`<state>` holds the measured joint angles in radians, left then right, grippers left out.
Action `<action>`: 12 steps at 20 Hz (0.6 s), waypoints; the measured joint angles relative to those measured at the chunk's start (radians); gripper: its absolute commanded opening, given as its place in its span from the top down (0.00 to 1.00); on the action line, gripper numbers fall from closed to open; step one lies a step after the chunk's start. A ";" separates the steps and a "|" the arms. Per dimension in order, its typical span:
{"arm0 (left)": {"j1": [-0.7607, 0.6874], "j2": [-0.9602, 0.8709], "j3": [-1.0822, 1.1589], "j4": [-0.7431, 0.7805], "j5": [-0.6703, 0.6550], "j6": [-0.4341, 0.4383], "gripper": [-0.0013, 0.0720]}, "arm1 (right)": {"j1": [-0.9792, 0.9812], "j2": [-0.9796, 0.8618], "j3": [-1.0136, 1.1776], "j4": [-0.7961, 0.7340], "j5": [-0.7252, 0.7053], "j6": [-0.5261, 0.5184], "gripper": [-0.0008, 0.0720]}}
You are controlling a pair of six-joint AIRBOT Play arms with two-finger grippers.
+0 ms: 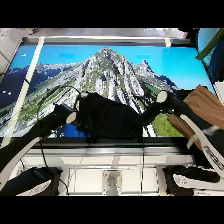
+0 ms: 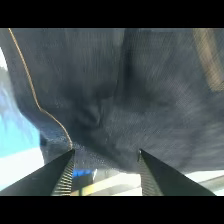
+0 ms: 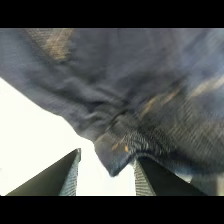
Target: Fold the clothes and pants, and hang the long-sleeved shirts on hangers.
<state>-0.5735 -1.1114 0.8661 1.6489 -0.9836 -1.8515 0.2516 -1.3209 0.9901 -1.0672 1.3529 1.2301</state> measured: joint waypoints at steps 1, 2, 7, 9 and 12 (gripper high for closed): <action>0.013 0.031 0.021 0.002 0.014 0.000 0.36 | -0.014 0.060 0.010 -0.009 0.023 0.007 0.47; 0.026 0.061 0.037 0.003 0.024 -0.001 0.36 | -0.033 0.122 0.016 -0.030 0.037 0.015 0.47; 0.090 0.208 0.075 0.005 0.051 -0.004 0.36 | -0.235 0.472 -0.085 -0.098 -0.063 0.096 0.36; 0.101 0.233 0.079 0.005 0.056 -0.004 0.36 | -0.339 0.537 -0.216 -0.043 -0.145 0.134 0.36; 0.108 0.248 0.082 0.005 0.060 -0.004 0.36 | -0.468 0.507 -0.423 0.198 -0.218 0.042 0.13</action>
<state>-0.4656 -0.8635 0.9482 1.6535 -0.9241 -1.8557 -0.2169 -0.8143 0.5671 -0.8688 1.1347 1.2720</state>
